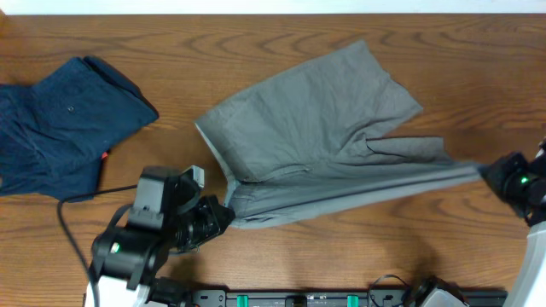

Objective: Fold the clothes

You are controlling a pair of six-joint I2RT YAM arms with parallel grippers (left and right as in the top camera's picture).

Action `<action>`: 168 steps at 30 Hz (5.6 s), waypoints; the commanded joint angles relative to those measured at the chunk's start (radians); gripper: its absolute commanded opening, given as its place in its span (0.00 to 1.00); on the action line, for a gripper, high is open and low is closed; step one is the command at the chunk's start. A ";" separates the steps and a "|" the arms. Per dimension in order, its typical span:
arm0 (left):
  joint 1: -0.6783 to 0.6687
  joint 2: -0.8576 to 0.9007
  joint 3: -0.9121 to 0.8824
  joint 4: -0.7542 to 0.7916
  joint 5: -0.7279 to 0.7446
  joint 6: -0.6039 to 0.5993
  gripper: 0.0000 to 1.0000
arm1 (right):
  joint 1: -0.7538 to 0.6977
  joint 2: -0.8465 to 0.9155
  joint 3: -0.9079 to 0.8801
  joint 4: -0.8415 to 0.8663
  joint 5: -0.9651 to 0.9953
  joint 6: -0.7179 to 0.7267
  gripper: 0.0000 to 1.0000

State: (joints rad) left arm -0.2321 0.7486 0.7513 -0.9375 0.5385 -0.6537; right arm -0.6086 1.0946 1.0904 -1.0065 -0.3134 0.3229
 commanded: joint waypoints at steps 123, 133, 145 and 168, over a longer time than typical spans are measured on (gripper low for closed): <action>0.020 0.677 0.018 0.450 -0.507 -0.021 0.48 | 0.681 0.785 0.105 0.698 0.079 -0.070 0.20; 0.029 0.650 0.025 0.391 -0.386 -0.040 0.57 | 0.661 0.744 0.105 0.677 0.071 -0.083 0.26; 0.085 0.545 -0.011 0.159 -0.373 -0.045 0.97 | 0.617 0.587 0.105 0.264 0.199 -0.164 0.43; 0.084 0.658 -0.237 0.406 -0.188 -0.230 0.90 | 0.617 0.589 0.105 0.194 0.201 -0.163 0.50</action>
State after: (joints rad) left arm -0.1493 1.3613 0.5812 -0.5526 0.2832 -0.8562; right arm 0.0132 1.6821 1.1900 -0.8097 -0.1188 0.1738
